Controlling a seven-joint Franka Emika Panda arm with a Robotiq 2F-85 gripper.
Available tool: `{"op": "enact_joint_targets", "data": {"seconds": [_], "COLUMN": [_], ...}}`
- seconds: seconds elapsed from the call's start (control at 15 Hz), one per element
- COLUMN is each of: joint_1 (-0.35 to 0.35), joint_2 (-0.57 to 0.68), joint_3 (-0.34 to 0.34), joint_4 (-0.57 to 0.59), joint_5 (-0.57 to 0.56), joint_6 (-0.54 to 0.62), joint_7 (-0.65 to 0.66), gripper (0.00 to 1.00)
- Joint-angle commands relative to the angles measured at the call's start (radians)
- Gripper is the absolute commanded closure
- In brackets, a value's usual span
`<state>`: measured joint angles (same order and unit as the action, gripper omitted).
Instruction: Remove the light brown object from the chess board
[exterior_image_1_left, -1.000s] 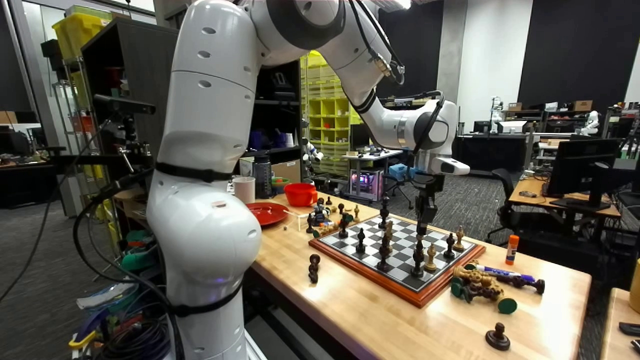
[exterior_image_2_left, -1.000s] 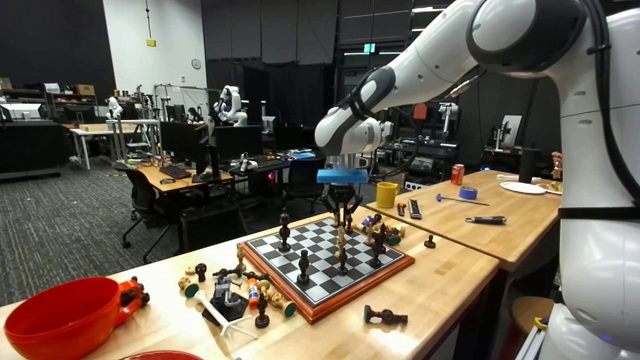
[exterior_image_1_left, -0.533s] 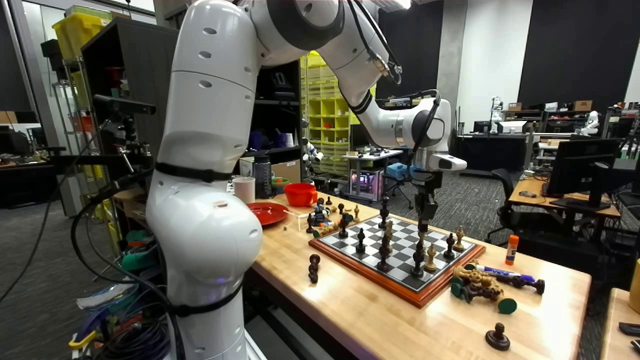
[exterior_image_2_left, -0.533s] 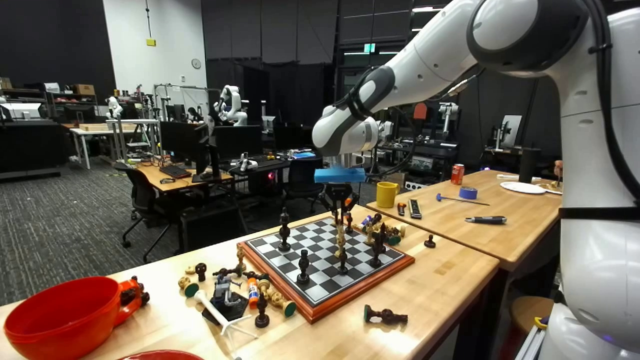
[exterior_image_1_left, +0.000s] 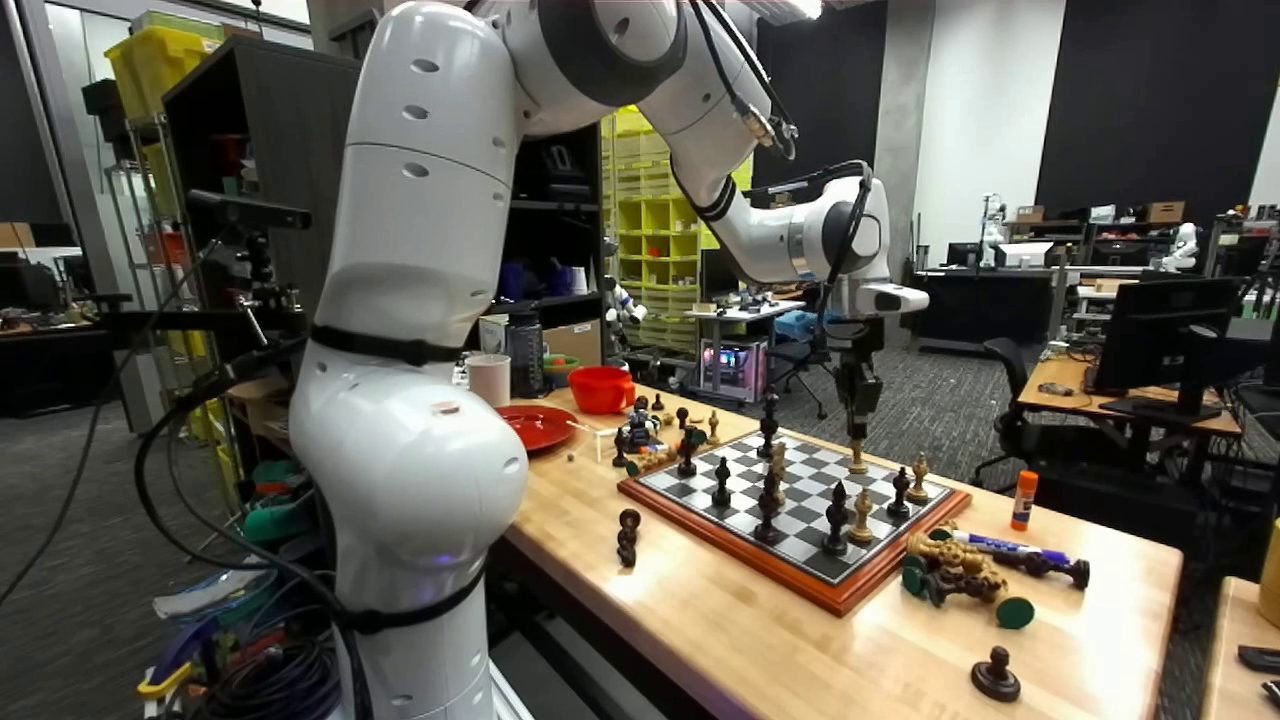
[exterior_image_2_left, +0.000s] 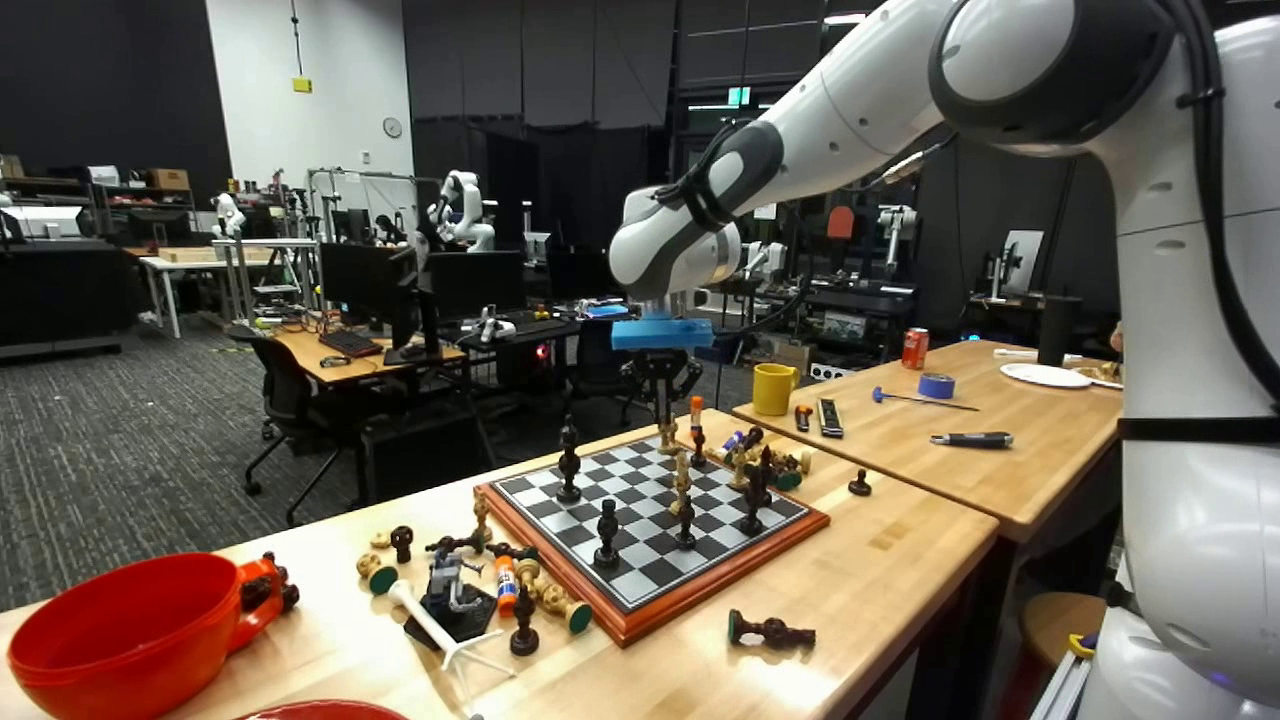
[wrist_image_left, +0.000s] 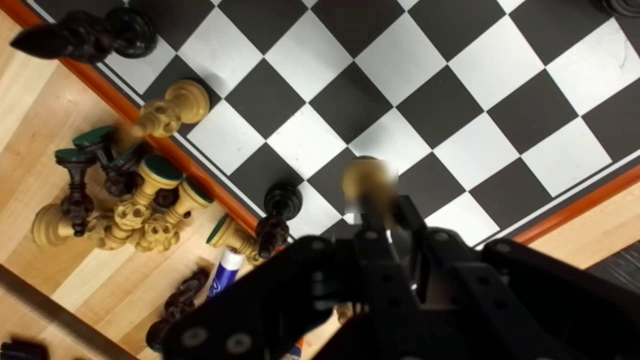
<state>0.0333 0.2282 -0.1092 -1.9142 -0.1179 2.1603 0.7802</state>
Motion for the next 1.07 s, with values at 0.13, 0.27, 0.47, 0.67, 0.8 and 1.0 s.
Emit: {"op": "enact_joint_targets", "data": {"seconds": [0.13,0.27,0.47,0.67,0.8,1.0], "joint_1": [-0.001,-0.002,-0.002,-0.006,-0.011,-0.024], "joint_2": [0.069,0.095,0.129,0.156,0.169,0.188], "joint_3": [-0.001,-0.006,-0.014,-0.02,-0.023,-0.022], "joint_4": [0.093,0.123,0.164,0.199,0.215,0.237], "joint_5": [-0.019,-0.015,-0.014,-0.001,0.012,0.041], "joint_6": [-0.015,-0.016,-0.022,-0.041,-0.055,-0.088], "joint_7": [0.017,0.013,0.015,0.013,0.009,0.002], "gripper": [0.97,0.97,0.97,0.97,0.97,0.97]}}
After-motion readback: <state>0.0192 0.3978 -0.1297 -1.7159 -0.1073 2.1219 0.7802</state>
